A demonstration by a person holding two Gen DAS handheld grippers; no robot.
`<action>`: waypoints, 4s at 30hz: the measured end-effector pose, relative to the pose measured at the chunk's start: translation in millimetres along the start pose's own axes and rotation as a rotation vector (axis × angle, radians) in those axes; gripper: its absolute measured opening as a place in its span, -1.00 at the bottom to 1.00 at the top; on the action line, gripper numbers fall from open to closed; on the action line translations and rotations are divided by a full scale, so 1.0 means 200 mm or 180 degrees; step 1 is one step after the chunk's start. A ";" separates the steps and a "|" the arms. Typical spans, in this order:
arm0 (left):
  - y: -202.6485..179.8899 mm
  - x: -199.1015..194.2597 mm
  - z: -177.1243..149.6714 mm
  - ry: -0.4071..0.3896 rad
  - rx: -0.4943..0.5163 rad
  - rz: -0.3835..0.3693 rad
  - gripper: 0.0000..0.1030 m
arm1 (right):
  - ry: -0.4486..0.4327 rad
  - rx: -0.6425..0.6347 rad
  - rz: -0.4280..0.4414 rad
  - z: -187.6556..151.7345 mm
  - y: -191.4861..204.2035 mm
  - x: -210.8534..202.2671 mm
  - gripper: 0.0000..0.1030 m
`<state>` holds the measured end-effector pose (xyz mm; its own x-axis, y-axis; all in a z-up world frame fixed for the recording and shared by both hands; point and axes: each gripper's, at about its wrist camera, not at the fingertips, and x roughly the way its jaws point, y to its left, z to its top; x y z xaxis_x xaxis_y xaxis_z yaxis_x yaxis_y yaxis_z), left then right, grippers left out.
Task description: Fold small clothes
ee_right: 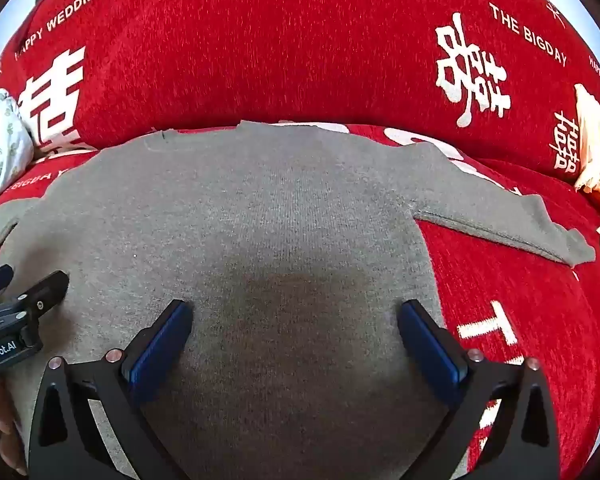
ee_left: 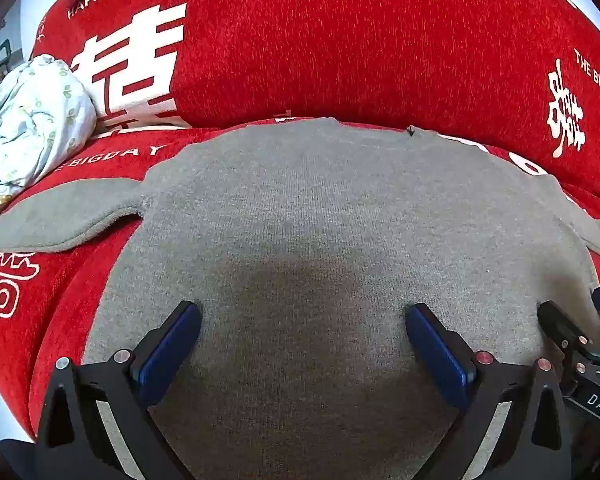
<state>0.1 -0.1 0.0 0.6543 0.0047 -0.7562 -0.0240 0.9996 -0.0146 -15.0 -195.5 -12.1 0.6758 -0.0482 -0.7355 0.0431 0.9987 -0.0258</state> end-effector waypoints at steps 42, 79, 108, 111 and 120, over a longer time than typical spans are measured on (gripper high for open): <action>0.04 0.11 0.12 0.0104 -0.0226 0.0208 1.00 | 0.0076 0.0019 0.0074 0.05 -0.01 0.03 1.00; -0.27 -0.14 0.26 0.0121 0.0151 0.0344 1.00 | 0.0071 -0.0002 0.0494 0.37 -0.18 -0.06 1.00; -1.00 -0.22 0.36 -0.0238 0.0760 0.0019 1.00 | -0.0011 0.0716 0.0136 0.39 -0.88 -0.05 1.00; -1.06 -0.22 0.37 -0.0237 0.0792 -0.0021 1.00 | 0.0005 0.0803 0.0103 0.38 -0.95 -0.04 1.00; -1.24 -0.17 0.39 -0.0210 0.0890 -0.0122 1.00 | 0.0032 0.1002 -0.0002 0.34 -1.12 0.00 1.00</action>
<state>41.7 -246.9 80.4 0.6988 -0.0405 -0.7142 0.2049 0.9679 0.1456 24.7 -421.0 39.8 0.6685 -0.0471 -0.7422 0.2703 0.9451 0.1835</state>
